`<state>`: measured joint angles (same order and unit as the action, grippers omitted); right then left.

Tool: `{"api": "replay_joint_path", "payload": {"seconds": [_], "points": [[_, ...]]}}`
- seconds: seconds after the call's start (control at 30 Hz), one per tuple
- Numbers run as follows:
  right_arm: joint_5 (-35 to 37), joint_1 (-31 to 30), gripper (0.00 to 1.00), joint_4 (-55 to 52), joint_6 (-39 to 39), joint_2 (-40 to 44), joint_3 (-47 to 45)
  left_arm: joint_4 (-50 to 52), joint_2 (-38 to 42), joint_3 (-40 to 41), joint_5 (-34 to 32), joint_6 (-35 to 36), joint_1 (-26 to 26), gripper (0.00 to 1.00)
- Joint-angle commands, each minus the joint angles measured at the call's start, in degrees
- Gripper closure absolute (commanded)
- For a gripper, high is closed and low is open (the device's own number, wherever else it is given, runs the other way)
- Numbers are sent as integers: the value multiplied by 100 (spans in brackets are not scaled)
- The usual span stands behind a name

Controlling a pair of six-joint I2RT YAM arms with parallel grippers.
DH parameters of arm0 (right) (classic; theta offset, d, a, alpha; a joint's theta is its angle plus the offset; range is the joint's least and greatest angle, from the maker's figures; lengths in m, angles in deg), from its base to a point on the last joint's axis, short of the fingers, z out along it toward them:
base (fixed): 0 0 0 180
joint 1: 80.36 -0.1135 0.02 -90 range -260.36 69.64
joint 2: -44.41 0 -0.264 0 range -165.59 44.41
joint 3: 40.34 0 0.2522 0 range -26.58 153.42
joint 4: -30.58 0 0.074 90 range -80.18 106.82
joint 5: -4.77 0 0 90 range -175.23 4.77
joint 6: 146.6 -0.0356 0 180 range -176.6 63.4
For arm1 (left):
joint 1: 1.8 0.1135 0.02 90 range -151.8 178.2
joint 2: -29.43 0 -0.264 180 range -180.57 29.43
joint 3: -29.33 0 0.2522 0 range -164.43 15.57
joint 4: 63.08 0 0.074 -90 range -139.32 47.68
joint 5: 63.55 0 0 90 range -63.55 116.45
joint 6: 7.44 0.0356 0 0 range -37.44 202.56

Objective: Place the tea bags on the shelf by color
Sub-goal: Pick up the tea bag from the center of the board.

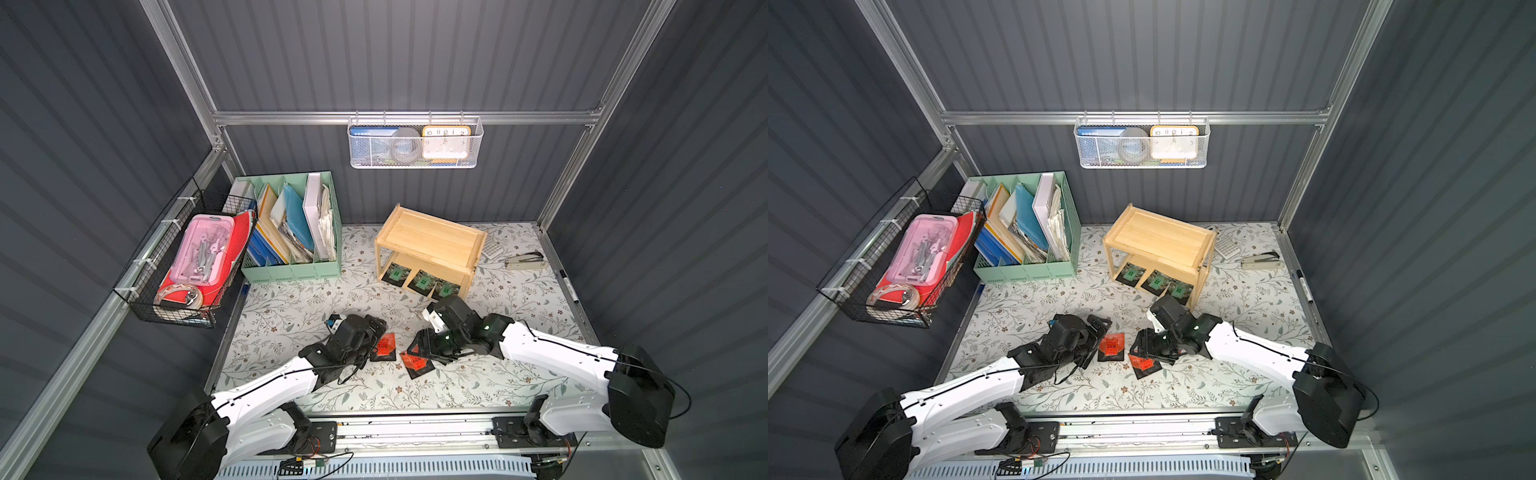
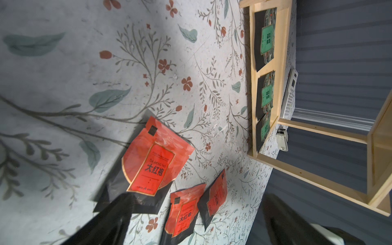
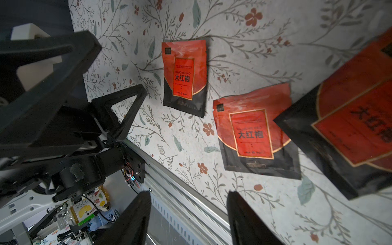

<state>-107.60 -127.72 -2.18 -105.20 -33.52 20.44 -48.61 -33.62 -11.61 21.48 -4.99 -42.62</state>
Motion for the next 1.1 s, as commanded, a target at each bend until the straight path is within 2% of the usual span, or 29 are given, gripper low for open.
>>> {"api": "replay_joint_path", "payload": {"seconds": [0.0,0.63,1.07], "points": [[118,-29,36,146,-147,-88,131,-414,-118,130,95,237,79,0],[-222,-28,38,743,-404,-1086,377,-1121,-893,275,491,490,493,0],[-436,110,39,1048,-634,-1506,422,-1393,-1370,73,830,833,717,0]]}}
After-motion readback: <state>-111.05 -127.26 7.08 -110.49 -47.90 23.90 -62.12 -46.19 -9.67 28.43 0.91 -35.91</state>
